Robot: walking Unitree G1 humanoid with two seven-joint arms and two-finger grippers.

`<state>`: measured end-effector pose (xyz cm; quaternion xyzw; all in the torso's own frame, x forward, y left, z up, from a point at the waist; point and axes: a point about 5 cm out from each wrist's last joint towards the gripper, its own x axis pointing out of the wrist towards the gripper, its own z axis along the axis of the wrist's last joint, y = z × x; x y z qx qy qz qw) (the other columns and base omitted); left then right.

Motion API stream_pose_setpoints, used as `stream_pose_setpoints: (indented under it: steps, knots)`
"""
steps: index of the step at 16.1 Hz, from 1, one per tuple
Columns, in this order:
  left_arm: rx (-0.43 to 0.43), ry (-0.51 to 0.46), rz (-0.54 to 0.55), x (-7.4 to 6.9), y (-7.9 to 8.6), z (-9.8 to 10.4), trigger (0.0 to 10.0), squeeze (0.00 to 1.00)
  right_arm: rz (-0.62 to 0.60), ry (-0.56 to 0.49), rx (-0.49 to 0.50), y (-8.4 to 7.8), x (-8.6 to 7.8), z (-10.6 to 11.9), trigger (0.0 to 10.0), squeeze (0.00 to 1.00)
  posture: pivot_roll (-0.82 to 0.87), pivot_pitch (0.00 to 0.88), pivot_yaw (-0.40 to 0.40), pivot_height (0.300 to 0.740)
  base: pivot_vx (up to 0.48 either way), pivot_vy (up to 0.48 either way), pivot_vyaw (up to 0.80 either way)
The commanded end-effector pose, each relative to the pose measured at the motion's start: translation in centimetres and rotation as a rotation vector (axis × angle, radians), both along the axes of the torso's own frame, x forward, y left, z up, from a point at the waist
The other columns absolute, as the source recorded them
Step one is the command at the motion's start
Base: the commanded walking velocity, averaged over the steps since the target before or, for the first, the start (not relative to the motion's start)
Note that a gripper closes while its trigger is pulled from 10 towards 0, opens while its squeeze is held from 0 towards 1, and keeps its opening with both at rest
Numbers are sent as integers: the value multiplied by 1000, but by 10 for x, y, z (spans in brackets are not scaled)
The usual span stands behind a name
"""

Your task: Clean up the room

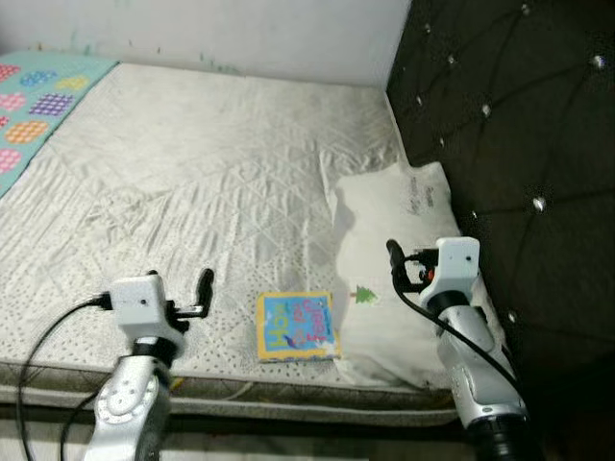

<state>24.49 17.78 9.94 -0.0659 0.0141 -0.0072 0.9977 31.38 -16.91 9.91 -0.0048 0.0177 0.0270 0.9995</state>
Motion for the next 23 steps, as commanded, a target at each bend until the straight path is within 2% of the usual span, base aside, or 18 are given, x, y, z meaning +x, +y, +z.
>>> stream_pose_setpoints:
  steps: [1, 5, 11, 23]
  knots:
    - [0, -6, -17, 1, -3, 3, 10000, 0, -17, -1, 4, -6, -1, 2, 10000, 0, 25, 80, -46, 740, 0, 0, -800]
    - [1, -4, -18, -1, -2, 4, 10000, 0, -21, 0, -3, -7, -4, 1, 10000, 0, 20, 94, -40, 740, 0, 0, -677]
    - [7, -1, 54, -3, 11, 8, 10000, 0, -14, 9, 0, -8, -10, 0, 10000, 0, 25, 146, -40, 740, 0, 0, 0]
    - [-16, 22, 46, -7, 10, 8, 10000, 0, -7, 31, 1, -8, -13, -2, 10000, 0, 28, 165, -42, 740, 0, 78, 0]
